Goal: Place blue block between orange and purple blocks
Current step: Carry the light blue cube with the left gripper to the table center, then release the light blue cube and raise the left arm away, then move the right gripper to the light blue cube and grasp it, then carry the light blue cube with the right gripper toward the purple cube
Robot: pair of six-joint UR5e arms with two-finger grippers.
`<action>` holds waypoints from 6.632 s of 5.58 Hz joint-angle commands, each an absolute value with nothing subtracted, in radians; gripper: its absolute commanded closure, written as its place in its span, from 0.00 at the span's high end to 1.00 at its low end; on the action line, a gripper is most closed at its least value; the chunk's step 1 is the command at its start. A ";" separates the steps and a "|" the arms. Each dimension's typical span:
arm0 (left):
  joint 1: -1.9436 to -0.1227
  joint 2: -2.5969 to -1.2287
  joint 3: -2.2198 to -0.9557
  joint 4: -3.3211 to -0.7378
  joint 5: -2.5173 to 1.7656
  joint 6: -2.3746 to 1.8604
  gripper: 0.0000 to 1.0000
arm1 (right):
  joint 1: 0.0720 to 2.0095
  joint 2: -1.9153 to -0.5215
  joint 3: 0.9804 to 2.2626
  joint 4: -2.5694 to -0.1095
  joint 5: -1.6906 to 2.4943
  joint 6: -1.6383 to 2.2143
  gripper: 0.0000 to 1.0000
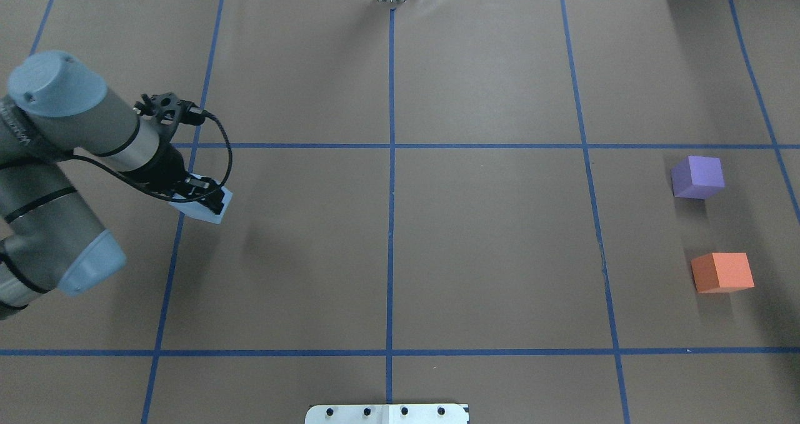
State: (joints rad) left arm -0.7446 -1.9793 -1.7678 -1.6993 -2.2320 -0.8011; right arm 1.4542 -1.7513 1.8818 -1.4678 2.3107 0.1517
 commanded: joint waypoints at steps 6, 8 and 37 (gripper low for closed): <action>-0.502 -2.536 -1.253 -1.683 -1.941 -1.200 0.85 | 1.453 -1.750 1.879 -1.462 2.316 0.153 1.00; -0.529 -2.534 -1.309 -1.677 -1.940 -1.197 1.00 | 1.453 -1.744 1.882 -1.462 2.316 0.156 1.00; -1.666 -1.513 -1.658 -1.427 -2.319 0.503 1.00 | 0.798 -1.142 1.836 -1.506 1.958 1.074 0.00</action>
State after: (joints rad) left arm -1.6659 -1.5270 -1.6536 -1.4250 -2.3100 0.5079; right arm 0.6907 -1.0500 1.7829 -1.5074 1.8630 1.1927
